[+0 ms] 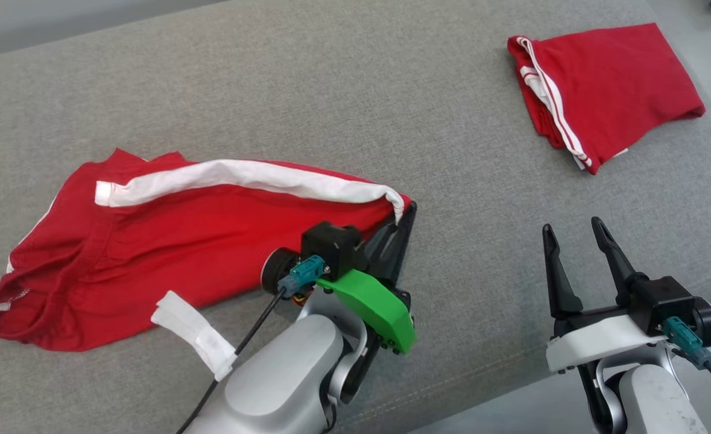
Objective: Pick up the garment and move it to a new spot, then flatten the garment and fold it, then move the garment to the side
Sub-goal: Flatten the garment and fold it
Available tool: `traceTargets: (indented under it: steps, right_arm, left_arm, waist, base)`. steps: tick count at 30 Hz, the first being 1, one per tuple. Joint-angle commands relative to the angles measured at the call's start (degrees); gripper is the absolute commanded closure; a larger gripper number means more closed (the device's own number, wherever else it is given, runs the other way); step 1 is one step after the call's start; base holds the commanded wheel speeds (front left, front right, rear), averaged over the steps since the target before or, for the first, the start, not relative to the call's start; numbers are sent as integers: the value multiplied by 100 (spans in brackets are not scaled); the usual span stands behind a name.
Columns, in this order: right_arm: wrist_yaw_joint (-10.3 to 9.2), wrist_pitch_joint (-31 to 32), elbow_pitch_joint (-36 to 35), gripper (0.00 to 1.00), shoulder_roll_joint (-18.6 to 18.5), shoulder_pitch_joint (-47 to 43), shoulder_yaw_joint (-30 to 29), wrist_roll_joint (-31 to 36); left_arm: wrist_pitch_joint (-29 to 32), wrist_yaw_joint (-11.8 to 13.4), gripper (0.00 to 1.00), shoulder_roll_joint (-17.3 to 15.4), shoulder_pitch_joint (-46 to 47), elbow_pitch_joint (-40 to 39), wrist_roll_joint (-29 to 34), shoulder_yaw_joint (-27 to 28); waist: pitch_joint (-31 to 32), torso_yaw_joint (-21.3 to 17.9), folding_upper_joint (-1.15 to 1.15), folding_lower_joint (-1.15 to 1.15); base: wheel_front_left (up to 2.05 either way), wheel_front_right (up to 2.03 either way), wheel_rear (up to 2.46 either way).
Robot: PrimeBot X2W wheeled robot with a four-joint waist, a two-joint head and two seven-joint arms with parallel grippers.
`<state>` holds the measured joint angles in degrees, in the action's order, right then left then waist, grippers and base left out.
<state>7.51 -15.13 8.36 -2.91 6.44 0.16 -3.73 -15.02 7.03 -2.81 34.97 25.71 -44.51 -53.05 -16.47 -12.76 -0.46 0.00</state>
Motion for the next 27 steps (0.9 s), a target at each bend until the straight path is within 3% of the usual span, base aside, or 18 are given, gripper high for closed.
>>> traceTargets:
  steps: [1,9,13,23,27]
  right_arm:
    - [-6,0,8,0,0,106,0,-85]
    - [-6,0,118,0,-1,45,-100,-243]
    - [-5,0,147,0,0,3,-168,-265]
    - [-6,0,125,0,-3,-222,-403,-119]
    - [-5,0,101,0,-2,-379,-494,-21]
  left_arm:
    - [-15,-153,0,-20,134,-32,-118,-104]
    - [-9,-649,0,-24,75,428,-823,-743]
    - [-9,-800,0,-25,176,406,-1195,-797]
    - [0,-868,0,-160,123,177,-1425,-339]
    - [-12,-501,0,-599,139,-167,-1155,-38]
  waist:
    - [-356,-358,46,0]
    - [-459,-494,46,0]
    - [-393,-430,46,0]
    - [189,-44,46,0]
    - [446,143,46,0]
  base:
    - [0,0,0]
    - [0,0,0]
    - [0,0,0]
    - [0,0,0]
    - [0,0,0]
